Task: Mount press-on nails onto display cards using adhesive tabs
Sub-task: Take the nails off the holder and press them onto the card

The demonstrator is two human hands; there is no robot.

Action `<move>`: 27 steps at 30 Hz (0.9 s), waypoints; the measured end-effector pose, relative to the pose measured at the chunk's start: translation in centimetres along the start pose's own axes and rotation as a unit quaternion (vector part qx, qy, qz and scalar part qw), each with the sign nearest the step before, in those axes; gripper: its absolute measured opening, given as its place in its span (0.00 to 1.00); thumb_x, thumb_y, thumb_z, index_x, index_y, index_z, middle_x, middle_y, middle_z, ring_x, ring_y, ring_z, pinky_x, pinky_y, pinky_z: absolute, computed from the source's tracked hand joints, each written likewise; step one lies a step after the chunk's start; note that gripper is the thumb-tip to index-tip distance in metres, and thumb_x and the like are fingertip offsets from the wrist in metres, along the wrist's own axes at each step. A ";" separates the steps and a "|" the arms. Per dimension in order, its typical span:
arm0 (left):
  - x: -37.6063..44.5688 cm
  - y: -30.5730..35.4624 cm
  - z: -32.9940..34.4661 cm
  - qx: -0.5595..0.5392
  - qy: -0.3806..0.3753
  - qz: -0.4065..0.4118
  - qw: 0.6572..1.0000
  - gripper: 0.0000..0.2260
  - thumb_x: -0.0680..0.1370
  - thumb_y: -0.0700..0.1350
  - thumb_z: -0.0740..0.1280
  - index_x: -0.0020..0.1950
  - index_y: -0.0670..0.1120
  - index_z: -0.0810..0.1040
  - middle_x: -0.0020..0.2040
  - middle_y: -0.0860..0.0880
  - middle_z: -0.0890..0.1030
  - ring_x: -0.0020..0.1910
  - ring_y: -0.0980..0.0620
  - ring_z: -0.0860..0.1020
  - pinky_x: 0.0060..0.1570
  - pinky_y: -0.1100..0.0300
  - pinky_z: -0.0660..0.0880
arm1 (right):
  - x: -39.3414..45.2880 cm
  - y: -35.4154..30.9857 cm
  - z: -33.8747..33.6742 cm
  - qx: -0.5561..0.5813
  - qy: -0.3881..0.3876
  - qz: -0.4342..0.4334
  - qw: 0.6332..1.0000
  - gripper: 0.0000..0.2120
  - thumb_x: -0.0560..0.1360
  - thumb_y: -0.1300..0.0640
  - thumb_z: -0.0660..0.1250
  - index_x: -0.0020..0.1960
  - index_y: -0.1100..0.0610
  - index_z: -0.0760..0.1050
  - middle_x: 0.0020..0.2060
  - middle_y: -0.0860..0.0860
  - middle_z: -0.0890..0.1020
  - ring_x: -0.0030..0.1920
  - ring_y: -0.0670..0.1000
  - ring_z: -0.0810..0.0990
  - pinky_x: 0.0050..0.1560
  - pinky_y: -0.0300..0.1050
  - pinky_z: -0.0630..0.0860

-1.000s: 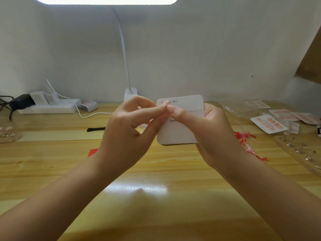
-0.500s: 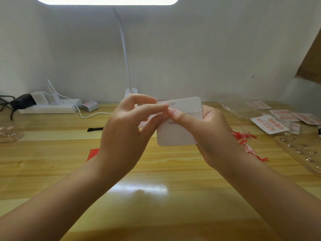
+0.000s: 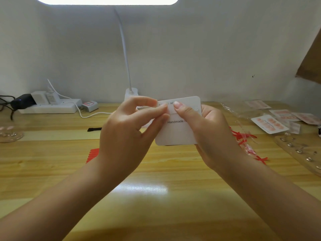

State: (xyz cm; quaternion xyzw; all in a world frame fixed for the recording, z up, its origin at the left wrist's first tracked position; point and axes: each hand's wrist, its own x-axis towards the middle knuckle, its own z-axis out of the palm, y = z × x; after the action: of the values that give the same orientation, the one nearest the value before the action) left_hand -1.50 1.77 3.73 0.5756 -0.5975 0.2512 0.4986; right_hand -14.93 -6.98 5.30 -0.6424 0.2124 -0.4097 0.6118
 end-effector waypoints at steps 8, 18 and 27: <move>0.2 0.2 0.1 -0.046 -0.032 -0.010 0.998 0.09 0.78 0.46 0.68 0.55 0.47 0.83 0.54 0.46 0.79 0.41 0.49 0.79 0.41 0.51 0.79 | 0.0 0.0 -0.3 -0.007 -0.006 -0.005 1.000 0.07 0.74 0.56 0.71 0.48 0.59 0.83 0.45 0.59 0.85 0.48 0.62 0.84 0.50 0.68 0.79; 0.3 0.6 0.0 -0.307 -0.052 -0.247 0.918 0.16 0.76 0.42 0.68 0.63 0.47 0.78 0.51 0.49 0.84 0.49 0.49 0.83 0.48 0.59 0.80 | 0.2 0.1 -0.7 0.054 -0.027 0.037 0.997 0.07 0.72 0.58 0.73 0.49 0.58 0.81 0.42 0.56 0.85 0.43 0.55 0.84 0.47 0.62 0.80; 0.0 1.2 0.2 -0.220 -0.018 -0.163 0.962 0.16 0.74 0.38 0.71 0.60 0.51 0.77 0.42 0.62 0.82 0.41 0.65 0.80 0.43 0.73 0.74 | 0.3 0.5 -0.5 0.061 -0.034 0.028 0.997 0.16 0.65 0.53 0.74 0.51 0.58 0.82 0.43 0.53 0.86 0.45 0.54 0.85 0.48 0.56 0.81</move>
State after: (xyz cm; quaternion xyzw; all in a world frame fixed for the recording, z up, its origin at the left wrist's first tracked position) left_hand -2.66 1.86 3.96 0.5458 -0.5447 0.0182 0.6364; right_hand -15.10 -7.59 4.80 -0.6116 0.1840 -0.3822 0.6678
